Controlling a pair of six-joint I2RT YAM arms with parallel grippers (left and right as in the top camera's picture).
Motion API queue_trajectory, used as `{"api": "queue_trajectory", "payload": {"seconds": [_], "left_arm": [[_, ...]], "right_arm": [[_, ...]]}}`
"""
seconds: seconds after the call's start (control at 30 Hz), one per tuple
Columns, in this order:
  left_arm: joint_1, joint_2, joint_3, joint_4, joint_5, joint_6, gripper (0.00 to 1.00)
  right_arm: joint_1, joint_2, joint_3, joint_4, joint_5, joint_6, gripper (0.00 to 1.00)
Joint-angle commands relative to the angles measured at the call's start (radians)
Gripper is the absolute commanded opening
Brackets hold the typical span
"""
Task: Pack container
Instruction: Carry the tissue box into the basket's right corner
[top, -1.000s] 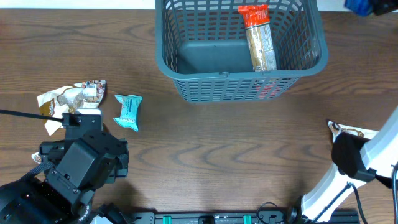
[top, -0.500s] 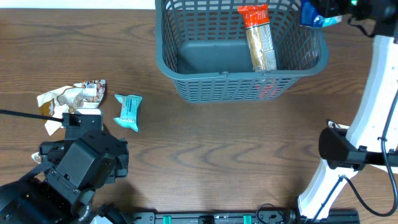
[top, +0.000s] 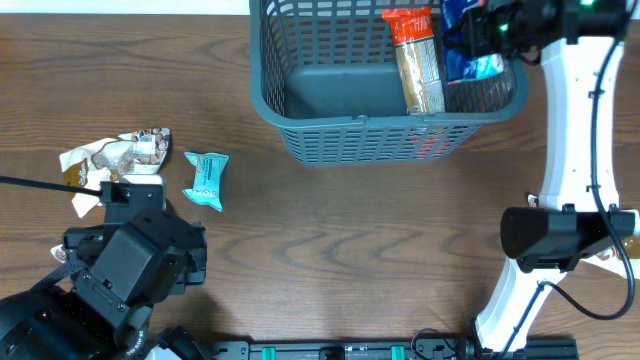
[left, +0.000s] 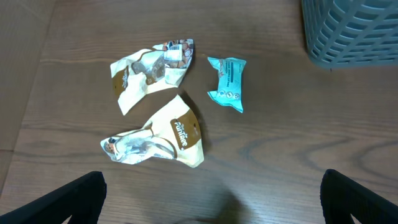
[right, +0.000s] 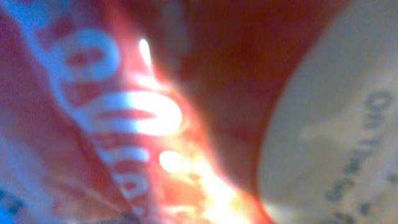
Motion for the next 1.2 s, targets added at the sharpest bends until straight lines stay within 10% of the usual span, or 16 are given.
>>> {"api": "queue_trajectory", "payload": {"seconds": [0.0,0.7,0.83,0.9,1.17], "left_arm": [[-0.001,0.001,0.013,-0.009,-0.023,-0.001,0.99],[-0.001,0.001,0.013,-0.009,-0.023,-0.001,0.98],[-0.001,0.001,0.013,-0.009,-0.023,-0.001,0.99],[-0.001,0.001,0.013,-0.009,-0.023,-0.001,0.99],[-0.001,0.001,0.013,-0.009,-0.023,-0.001,0.99]], "right_arm": [[0.022,-0.015,-0.061,0.031,0.011,-0.014,0.02],[0.035,-0.015,-0.188,0.051,0.085,-0.014,0.11],[0.034,-0.015,-0.188,0.051,0.085,-0.015,0.38],[0.034,-0.015,-0.188,0.051,0.085,-0.029,0.67],[0.034,-0.015,-0.188,0.077,0.085,-0.045,0.86]]}}
